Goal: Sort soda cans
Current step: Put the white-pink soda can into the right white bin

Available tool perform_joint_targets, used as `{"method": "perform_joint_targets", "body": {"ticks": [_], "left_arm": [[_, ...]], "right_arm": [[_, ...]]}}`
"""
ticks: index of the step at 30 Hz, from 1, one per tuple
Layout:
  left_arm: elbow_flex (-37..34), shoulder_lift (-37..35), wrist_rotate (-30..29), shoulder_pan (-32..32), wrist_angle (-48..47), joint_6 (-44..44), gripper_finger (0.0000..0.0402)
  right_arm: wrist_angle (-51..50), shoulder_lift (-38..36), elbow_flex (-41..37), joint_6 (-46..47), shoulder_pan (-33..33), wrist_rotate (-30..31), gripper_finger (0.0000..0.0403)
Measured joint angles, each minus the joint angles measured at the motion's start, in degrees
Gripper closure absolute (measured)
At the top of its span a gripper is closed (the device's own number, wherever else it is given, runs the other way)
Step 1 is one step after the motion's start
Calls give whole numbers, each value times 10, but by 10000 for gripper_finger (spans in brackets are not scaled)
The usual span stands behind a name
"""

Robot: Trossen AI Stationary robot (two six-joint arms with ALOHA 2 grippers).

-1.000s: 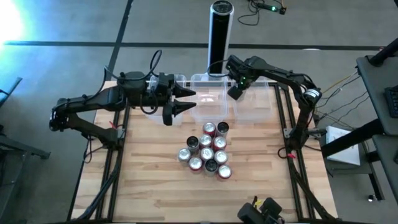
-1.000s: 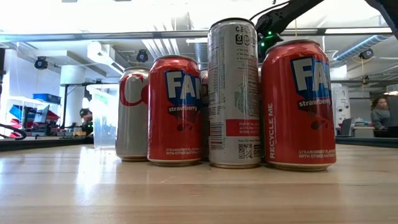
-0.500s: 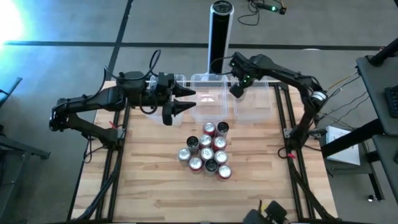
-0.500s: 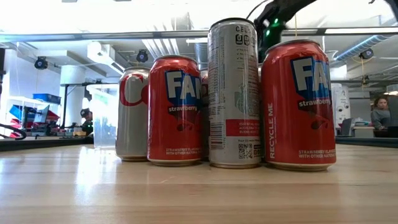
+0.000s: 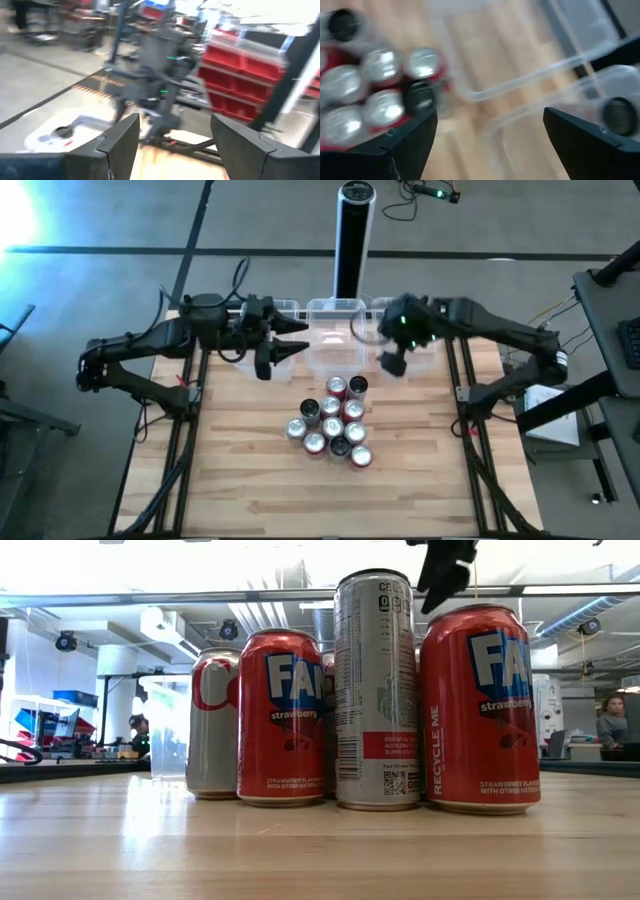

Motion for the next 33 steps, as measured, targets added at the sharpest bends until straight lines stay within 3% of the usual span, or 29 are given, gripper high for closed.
{"method": "perform_joint_targets", "body": {"ticks": [4,9,12,24,33], "left_arm": [[0,-21,-62,1,-56,0,172],[0,-52,-41,0,-92,18,172],[0,-63,-17,0,-113,35,172],[0,-106,-16,0,-237,45,172],[0,-113,-19,0,-224,46,172]], "right_arm": [[11,10,-24,152,61,35,45],[13,60,-29,281,134,92,49],[13,92,-15,325,145,111,39],[3,182,9,386,132,90,4],[5,211,9,389,123,77,3]]}}
